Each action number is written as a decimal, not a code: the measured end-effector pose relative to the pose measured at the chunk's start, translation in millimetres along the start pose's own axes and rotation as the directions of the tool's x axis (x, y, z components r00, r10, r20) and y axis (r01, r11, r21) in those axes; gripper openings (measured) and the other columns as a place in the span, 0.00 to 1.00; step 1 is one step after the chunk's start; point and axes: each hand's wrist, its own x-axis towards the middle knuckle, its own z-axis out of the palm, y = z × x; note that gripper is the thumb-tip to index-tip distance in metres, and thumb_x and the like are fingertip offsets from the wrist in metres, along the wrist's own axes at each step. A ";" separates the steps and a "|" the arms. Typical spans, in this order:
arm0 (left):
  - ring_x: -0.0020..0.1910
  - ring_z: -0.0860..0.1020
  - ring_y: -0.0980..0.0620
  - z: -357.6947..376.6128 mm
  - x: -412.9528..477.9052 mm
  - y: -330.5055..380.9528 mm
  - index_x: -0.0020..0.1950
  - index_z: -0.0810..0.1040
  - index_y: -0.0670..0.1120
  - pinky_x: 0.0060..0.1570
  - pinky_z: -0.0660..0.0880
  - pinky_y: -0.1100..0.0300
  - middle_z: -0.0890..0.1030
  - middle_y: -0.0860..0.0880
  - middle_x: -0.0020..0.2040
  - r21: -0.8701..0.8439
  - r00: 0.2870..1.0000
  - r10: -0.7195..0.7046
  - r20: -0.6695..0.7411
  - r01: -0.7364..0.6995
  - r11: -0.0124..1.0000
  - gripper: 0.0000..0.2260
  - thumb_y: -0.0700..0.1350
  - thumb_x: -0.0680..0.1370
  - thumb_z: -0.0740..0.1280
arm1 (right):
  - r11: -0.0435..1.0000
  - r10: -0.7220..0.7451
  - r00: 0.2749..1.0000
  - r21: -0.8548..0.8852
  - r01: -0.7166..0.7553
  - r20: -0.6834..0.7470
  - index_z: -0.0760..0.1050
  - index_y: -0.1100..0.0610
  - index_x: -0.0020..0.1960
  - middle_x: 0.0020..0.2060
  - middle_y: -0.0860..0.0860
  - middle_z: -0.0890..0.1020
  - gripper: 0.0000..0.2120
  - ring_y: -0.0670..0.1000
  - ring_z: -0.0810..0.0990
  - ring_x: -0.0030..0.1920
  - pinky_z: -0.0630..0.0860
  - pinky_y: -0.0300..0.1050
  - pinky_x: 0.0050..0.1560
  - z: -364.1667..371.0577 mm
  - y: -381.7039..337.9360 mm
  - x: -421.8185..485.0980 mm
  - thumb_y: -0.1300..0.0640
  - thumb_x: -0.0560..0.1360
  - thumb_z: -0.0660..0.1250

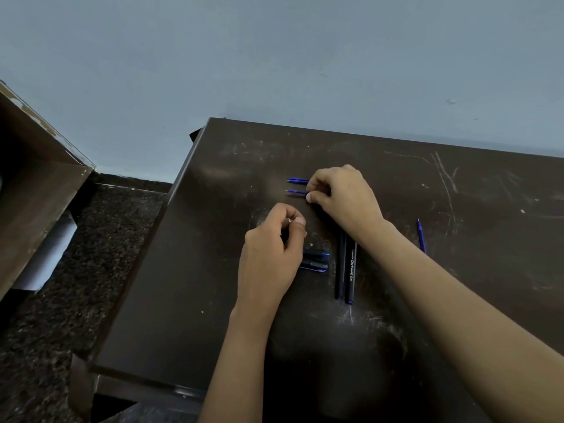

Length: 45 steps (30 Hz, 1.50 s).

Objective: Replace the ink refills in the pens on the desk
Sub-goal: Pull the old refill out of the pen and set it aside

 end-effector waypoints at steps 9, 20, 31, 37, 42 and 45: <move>0.38 0.81 0.54 1.1 0.0 -1.0 0.48 0.75 0.50 0.39 0.77 0.57 0.82 0.52 0.38 0.023 1.000 0.004 0.015 -0.004 1.000 0.04 0.45 0.81 0.62 | 0.997 -0.034 0.999 -0.069 0.033 -0.013 0.79 0.53 0.56 0.50 0.53 0.80 0.17 0.57 0.73 0.53 0.72 0.54 0.55 -5.0 3.2 11.8 0.51 0.69 0.73; 0.36 0.81 0.51 2.6 0.0 -1.4 0.47 0.75 0.50 0.38 0.78 0.52 0.82 0.50 0.37 0.020 1.000 0.013 0.015 -0.013 1.000 0.04 0.45 0.81 0.62 | 0.991 -0.050 0.994 -0.120 0.062 0.096 0.80 0.53 0.54 0.50 0.54 0.81 0.11 0.56 0.76 0.54 0.73 0.54 0.55 -8.7 -2.2 23.3 0.53 0.72 0.69; 0.33 0.79 0.54 4.2 0.8 -3.6 0.48 0.74 0.50 0.34 0.75 0.59 0.81 0.51 0.38 0.038 0.999 0.042 0.022 -0.043 0.998 0.03 0.46 0.81 0.62 | 0.993 -0.045 0.997 -0.110 0.053 0.068 0.80 0.55 0.54 0.49 0.54 0.79 0.10 0.56 0.75 0.54 0.73 0.52 0.52 -7.1 -4.5 19.7 0.53 0.74 0.68; 0.42 0.77 0.61 6.9 1.9 -3.8 0.60 0.75 0.46 0.42 0.72 0.72 0.80 0.52 0.46 0.021 0.999 0.037 0.011 -0.037 0.999 0.09 0.43 0.81 0.60 | 0.997 -0.031 0.999 -0.068 0.028 -0.041 0.78 0.54 0.59 0.52 0.54 0.80 0.16 0.56 0.74 0.56 0.72 0.52 0.55 -12.4 -8.5 8.0 0.49 0.75 0.67; 0.42 0.80 0.57 7.8 1.2 -3.6 0.60 0.70 0.47 0.43 0.74 0.71 0.81 0.50 0.49 -0.043 1.000 -0.029 0.008 0.029 0.999 0.08 0.43 0.81 0.60 | 0.986 0.161 0.957 0.000 -0.166 -0.240 0.77 0.55 0.59 0.53 0.54 0.80 0.13 0.57 0.75 0.55 0.73 0.55 0.55 -25.3 -8.7 -29.5 0.53 0.76 0.65; 0.38 0.80 0.55 8.6 0.9 -6.5 0.55 0.70 0.50 0.41 0.79 0.56 0.82 0.52 0.46 0.021 1.000 -0.030 -0.004 0.030 0.999 0.04 0.47 0.81 0.60 | 0.925 0.355 0.884 -0.022 -0.379 -0.303 0.76 0.58 0.57 0.53 0.59 0.78 0.12 0.61 0.75 0.55 0.74 0.57 0.53 -36.7 -0.1 -59.3 0.56 0.75 0.66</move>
